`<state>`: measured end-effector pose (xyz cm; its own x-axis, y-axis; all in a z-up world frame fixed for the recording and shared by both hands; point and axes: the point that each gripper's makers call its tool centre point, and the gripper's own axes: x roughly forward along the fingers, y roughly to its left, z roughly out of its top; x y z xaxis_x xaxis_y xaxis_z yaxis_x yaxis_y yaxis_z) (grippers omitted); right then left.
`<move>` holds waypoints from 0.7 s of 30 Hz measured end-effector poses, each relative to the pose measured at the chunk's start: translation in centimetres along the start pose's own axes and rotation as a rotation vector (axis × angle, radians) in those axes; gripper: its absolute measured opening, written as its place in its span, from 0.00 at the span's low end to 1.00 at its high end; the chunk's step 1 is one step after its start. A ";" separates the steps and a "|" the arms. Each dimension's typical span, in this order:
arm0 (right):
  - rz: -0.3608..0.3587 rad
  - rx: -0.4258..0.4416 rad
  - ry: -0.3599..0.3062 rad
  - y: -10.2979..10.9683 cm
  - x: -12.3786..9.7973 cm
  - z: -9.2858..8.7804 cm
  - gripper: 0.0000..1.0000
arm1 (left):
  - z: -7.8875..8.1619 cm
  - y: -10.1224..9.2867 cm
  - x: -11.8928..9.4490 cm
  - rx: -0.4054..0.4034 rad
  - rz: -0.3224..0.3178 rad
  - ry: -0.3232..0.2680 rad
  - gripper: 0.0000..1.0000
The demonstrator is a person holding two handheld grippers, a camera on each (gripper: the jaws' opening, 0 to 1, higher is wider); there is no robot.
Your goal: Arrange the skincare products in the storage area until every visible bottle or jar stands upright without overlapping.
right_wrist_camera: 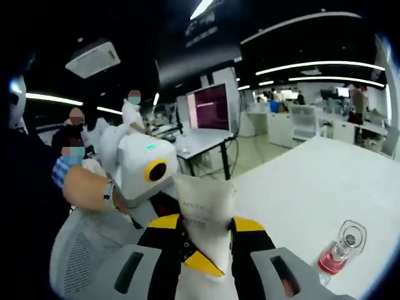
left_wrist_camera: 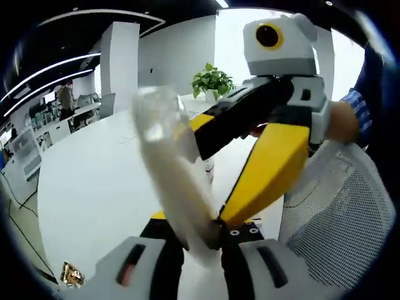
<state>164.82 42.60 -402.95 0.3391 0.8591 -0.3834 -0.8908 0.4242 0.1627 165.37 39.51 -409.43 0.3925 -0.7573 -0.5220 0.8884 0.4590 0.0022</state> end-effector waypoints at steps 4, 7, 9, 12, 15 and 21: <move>0.001 -0.019 0.033 0.0 0.3 -0.7 0.20 | -0.8 -0.2 0.4 0.026 -0.005 0.034 0.17; 0.000 -0.017 0.046 0.3 0.6 -1.1 0.16 | -2.2 0.3 0.6 0.068 0.012 0.102 0.16; -0.009 -0.026 0.051 0.3 0.9 -1.2 0.15 | -2.7 0.2 0.8 0.062 0.000 0.117 0.16; -0.016 -0.045 0.050 0.4 1.1 -1.4 0.15 | -3.1 0.2 0.8 0.059 -0.010 0.130 0.16; -0.015 -0.061 0.051 0.5 1.2 -1.4 0.14 | -3.1 0.1 0.7 0.045 -0.018 0.132 0.16; -0.003 -0.075 0.054 0.8 1.0 -1.3 0.11 | -1.3 -0.1 -0.2 0.023 -0.025 0.063 0.17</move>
<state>164.05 43.41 -404.36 0.3269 0.8402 -0.4327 -0.9107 0.4024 0.0932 164.93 40.21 -410.41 0.3552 -0.7369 -0.5752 0.9032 0.4292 0.0079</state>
